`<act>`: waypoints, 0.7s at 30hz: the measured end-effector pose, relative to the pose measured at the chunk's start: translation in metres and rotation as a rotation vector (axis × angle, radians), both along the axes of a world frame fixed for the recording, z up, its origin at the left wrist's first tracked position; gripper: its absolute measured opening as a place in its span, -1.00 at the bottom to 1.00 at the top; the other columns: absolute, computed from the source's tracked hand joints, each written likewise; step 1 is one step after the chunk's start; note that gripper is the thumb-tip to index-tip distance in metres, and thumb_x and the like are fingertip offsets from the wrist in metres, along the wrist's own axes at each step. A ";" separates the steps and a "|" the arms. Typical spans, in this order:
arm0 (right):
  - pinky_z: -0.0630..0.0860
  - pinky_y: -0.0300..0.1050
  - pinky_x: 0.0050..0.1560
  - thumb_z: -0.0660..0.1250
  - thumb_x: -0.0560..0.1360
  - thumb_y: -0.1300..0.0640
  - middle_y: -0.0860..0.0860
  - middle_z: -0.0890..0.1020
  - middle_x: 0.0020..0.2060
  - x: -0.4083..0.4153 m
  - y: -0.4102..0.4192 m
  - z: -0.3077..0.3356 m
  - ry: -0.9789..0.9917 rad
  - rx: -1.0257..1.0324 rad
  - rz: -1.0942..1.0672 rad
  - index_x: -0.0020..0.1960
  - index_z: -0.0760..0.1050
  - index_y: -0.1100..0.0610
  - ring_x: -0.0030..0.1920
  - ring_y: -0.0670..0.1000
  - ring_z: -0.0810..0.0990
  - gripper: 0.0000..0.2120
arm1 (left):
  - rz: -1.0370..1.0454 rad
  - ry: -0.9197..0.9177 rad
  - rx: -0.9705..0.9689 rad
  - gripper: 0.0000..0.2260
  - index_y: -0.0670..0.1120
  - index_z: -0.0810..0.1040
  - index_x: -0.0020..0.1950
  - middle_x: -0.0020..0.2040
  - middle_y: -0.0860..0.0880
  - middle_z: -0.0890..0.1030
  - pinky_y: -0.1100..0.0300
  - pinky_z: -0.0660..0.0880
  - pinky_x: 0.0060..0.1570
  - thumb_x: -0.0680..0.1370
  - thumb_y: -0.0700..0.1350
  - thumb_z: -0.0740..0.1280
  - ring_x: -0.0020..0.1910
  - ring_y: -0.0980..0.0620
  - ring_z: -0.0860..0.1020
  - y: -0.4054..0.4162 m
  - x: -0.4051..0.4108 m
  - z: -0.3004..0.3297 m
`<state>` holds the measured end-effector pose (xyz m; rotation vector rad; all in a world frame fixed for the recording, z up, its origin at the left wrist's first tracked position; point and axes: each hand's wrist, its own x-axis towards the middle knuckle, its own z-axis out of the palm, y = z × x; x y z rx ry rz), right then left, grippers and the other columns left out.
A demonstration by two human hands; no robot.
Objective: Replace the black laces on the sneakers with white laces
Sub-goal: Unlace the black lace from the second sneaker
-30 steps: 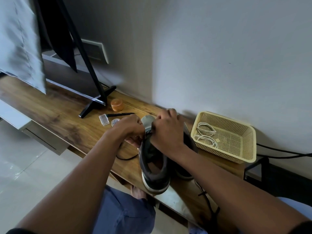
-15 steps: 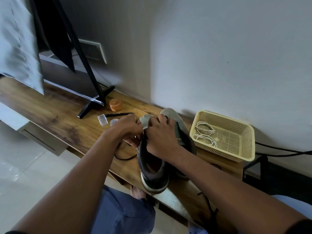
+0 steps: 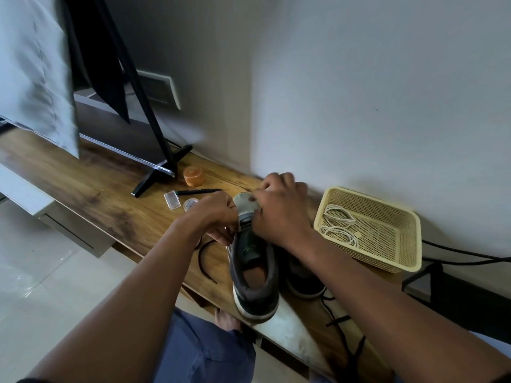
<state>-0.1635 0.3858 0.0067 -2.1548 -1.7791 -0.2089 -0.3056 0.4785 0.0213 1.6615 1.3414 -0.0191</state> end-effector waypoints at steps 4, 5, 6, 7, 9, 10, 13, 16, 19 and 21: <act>0.31 0.18 0.14 0.28 0.34 -0.07 0.01 0.54 0.08 -0.028 -0.004 -0.017 -0.134 -0.176 0.158 -0.08 0.64 -0.01 0.21 0.19 0.41 -0.74 | 0.008 0.003 0.033 -0.86 -0.23 0.58 -0.03 -0.25 -0.26 0.72 -0.07 0.71 -0.28 0.52 -0.44 0.31 -0.29 -0.20 0.75 0.000 0.000 0.002; 0.31 0.18 0.13 0.30 0.37 -0.05 0.01 0.55 0.07 -0.030 -0.005 -0.019 -0.155 -0.173 0.157 -0.09 0.64 0.00 0.20 0.19 0.41 -0.78 | 0.007 0.007 0.029 -0.84 -0.24 0.58 -0.02 -0.25 -0.26 0.72 -0.07 0.71 -0.28 0.51 -0.45 0.32 -0.28 -0.20 0.75 -0.001 0.000 0.002; 0.30 0.17 0.11 0.32 0.38 -0.03 0.00 0.55 0.06 -0.029 -0.005 -0.020 -0.160 -0.161 0.142 -0.11 0.64 0.00 0.20 0.18 0.41 -0.82 | 0.004 0.010 0.020 -0.83 -0.24 0.58 -0.01 -0.26 -0.25 0.72 -0.06 0.71 -0.28 0.50 -0.46 0.33 -0.28 -0.20 0.75 -0.001 -0.001 0.002; 0.29 0.16 0.11 0.35 0.38 -0.01 -0.01 0.55 0.05 -0.027 -0.005 -0.019 -0.150 -0.149 0.120 -0.13 0.65 -0.01 0.19 0.17 0.41 -0.85 | 0.000 0.010 0.012 -0.82 -0.23 0.57 -0.01 -0.26 -0.25 0.72 -0.05 0.71 -0.28 0.49 -0.47 0.35 -0.27 -0.20 0.75 -0.001 -0.001 0.002; 0.29 0.17 0.11 0.37 0.34 0.03 -0.02 0.55 0.07 -0.022 -0.003 -0.017 -0.113 -0.154 0.087 -0.14 0.66 -0.02 0.18 0.16 0.39 -0.87 | -0.004 0.013 0.004 -0.81 -0.22 0.56 -0.02 -0.28 -0.24 0.72 -0.03 0.70 -0.29 0.49 -0.48 0.37 -0.27 -0.20 0.75 -0.001 -0.001 0.002; 0.30 0.17 0.11 0.37 0.33 0.05 -0.02 0.55 0.07 -0.022 -0.003 -0.018 -0.105 -0.163 0.086 -0.14 0.66 -0.01 0.18 0.17 0.39 -0.86 | -0.005 0.016 0.005 -0.81 -0.22 0.56 -0.03 -0.29 -0.23 0.72 -0.01 0.70 -0.31 0.49 -0.48 0.38 -0.28 -0.19 0.75 -0.001 -0.002 0.001; 0.31 0.14 0.08 0.36 0.28 0.03 -0.02 0.55 0.02 -0.023 -0.005 -0.020 -0.103 -0.130 0.072 -0.19 0.64 0.01 0.14 0.16 0.40 -0.85 | -0.002 0.023 0.011 -0.81 -0.21 0.56 0.01 -0.31 -0.20 0.72 0.03 0.68 -0.33 0.50 -0.45 0.38 -0.29 -0.18 0.75 0.000 -0.001 0.001; 0.31 0.05 0.00 0.32 0.28 0.05 -0.05 0.55 -0.08 -0.005 0.002 -0.009 0.000 -0.037 -0.148 -0.23 0.65 0.03 0.04 0.14 0.43 -0.85 | 0.008 0.013 0.021 -0.82 -0.21 0.55 -0.01 -0.27 -0.24 0.72 -0.01 0.68 -0.31 0.50 -0.45 0.40 -0.28 -0.21 0.75 0.001 0.001 0.001; 0.30 0.02 -0.04 0.24 0.30 0.00 -0.06 0.52 -0.13 0.020 0.007 0.003 0.198 0.042 -0.365 -0.30 0.60 -0.05 0.02 0.15 0.45 -0.84 | -0.006 0.013 0.023 -0.83 -0.20 0.56 -0.08 -0.28 -0.24 0.72 -0.03 0.68 -0.32 0.49 -0.44 0.43 -0.29 -0.22 0.74 0.000 0.001 0.001; 0.25 0.01 -0.04 0.24 0.33 -0.01 -0.07 0.51 -0.08 0.023 0.007 0.002 0.237 0.062 -0.326 -0.25 0.60 -0.10 0.05 0.15 0.45 -0.85 | -0.010 0.022 0.023 -0.81 -0.19 0.55 -0.05 -0.31 -0.22 0.71 0.00 0.67 -0.34 0.49 -0.44 0.45 -0.30 -0.20 0.74 0.001 0.000 0.000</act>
